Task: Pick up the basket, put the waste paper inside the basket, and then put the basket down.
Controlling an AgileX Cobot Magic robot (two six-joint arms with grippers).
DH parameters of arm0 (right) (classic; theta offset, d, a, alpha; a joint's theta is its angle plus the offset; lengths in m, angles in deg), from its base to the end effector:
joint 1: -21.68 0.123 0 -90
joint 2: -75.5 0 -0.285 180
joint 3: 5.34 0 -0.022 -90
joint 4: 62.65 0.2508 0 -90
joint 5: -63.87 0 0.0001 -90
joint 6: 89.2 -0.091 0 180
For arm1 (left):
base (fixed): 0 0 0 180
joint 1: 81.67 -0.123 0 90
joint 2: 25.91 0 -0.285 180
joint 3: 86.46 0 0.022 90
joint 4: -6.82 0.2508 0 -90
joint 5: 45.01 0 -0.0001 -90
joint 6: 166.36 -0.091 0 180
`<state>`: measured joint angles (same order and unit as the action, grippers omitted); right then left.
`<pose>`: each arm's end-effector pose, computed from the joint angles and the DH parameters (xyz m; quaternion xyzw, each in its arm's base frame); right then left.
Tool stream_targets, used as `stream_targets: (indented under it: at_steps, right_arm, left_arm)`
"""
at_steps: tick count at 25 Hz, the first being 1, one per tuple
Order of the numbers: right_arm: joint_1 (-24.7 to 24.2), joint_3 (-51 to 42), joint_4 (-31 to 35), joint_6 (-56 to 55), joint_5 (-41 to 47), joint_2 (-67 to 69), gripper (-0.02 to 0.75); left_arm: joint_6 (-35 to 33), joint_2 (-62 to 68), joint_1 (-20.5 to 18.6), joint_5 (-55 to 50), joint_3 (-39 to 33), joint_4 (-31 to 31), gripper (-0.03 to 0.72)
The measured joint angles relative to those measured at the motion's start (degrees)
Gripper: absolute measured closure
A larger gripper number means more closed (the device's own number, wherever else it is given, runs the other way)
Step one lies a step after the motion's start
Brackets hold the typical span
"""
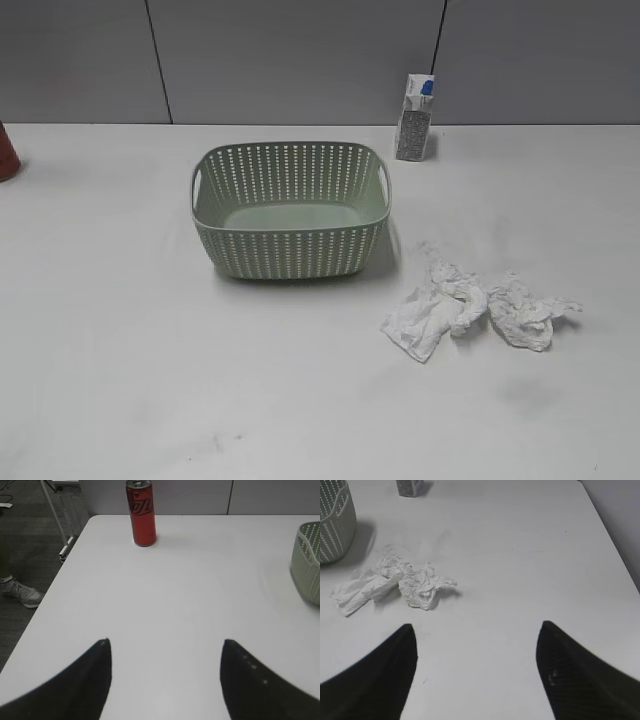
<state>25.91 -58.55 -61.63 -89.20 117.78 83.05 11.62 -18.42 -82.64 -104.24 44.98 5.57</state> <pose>0.0081 0.0019 0.2641 -0.0305 0.8413 0.0288 0.5390 -0.0045 -0.0018 0.2795 0.0080 0.8446 0.0031 0.5353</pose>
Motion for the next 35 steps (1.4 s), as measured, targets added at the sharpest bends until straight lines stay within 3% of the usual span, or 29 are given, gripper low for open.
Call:
stream_targets:
  at_steps: [14, 20, 27, 35]
  right_arm:
    - [0.0, 0.0, 0.04, 0.0, 0.0, 0.0, 0.148]
    - [0.0, 0.0, 0.07, 0.0, 0.0, 0.0, 0.148]
    - [0.0, 0.0, 0.11, 0.0, 0.0, 0.0, 0.148]
    - [0.0, 0.0, 0.22, 0.0, 0.0, 0.0, 0.148]
  left_arm:
    - [0.0, 0.28, 0.0, 0.29, 0.3, -0.11, 0.174]
    - [0.0, 10.43, 0.43, 5.78, 3.99, -2.04, 0.174]
    - [-1.12, 27.98, 6.83, 12.19, 9.28, -3.91, 0.174]
    - [-1.18, 54.69, 13.24, 19.18, 19.98, -5.01, 0.174]
